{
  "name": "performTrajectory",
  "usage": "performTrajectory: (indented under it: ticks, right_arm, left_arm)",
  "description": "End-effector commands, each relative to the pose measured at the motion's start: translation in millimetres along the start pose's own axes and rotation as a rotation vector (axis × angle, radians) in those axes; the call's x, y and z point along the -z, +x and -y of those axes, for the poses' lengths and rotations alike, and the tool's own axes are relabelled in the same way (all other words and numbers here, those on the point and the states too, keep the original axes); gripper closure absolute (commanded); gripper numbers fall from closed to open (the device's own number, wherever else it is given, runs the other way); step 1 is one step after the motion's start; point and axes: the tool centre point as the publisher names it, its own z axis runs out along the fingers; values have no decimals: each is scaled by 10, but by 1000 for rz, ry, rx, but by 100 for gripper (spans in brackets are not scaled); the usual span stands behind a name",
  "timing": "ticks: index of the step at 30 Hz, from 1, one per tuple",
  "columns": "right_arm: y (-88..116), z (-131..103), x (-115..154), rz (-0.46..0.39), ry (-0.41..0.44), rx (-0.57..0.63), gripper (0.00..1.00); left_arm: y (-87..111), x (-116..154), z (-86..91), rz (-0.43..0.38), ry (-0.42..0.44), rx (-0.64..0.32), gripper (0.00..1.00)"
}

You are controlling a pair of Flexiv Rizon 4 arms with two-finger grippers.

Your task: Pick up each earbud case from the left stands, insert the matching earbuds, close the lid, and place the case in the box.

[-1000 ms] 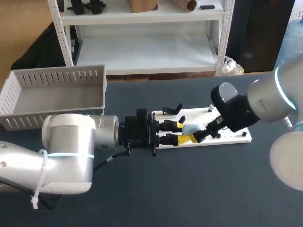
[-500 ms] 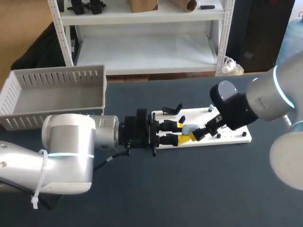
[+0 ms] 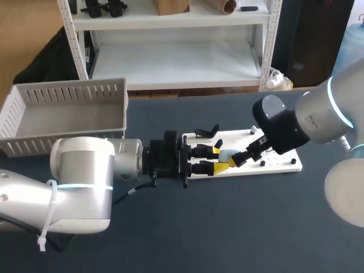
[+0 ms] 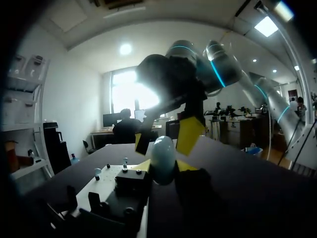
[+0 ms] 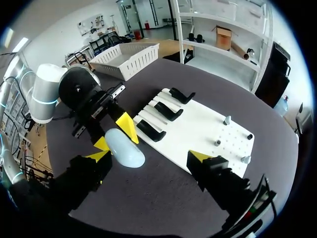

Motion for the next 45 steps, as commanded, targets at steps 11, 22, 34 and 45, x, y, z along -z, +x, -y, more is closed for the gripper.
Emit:
performTrajectory:
  ticks: [11, 22, 34, 45]
  right_arm:
    - [-91, -20, 5, 3, 27, 2, 0]
    - [-323, -39, 184, 35, 55, 23, 0]
    - [-422, 256, 579, 36, 188, 14, 0]
    - [-506, 760, 643, -74, 312, -68, 0]
  left_arm:
    - [6, -11, 1, 1, -4, -1, 100]
    - [6, -11, 1, 1, -4, -1, 100]
    - [6, -11, 1, 1, -4, -1, 100]
    - [6, -11, 1, 1, -4, -1, 100]
